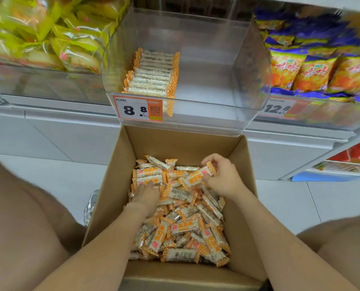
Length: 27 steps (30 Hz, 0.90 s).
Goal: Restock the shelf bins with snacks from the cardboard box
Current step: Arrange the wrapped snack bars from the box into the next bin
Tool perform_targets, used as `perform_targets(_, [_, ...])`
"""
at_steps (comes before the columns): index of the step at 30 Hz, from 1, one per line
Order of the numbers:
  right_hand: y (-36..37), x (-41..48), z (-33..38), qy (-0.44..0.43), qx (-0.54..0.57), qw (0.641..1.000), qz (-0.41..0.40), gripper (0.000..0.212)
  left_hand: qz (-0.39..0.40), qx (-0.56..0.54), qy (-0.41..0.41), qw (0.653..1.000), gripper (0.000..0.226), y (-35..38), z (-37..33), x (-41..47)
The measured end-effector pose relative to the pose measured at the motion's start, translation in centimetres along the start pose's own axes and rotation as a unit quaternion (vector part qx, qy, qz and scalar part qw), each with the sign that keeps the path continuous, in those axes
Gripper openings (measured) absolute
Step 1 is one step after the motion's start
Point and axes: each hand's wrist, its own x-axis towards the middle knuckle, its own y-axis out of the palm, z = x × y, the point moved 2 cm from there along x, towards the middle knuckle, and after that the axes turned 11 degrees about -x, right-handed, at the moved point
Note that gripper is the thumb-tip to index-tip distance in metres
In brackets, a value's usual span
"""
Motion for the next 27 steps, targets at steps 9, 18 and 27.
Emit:
perform_targets(9, [-4.2, -1.8, 4.6, -0.101, -0.185, 0.976, 0.050, 0.038, -0.124, -0.242, 0.111, 0.956, 0.045, -5.5, -0.3, -4.3])
perform_targets(18, [-8.0, -4.2, 10.5, -0.230, -0.094, 0.968, 0.033, 0.036, -0.195, -0.374, 0.262, 0.868, 0.059, -16.5, -2.0, -12.8])
perform_targets(27, [-8.3, -6.6, 15.4, -0.258, 0.104, 0.955, -0.105, 0.028, -0.169, -0.515, 0.302, 0.784, 0.041, -20.9, -0.2, -19.1])
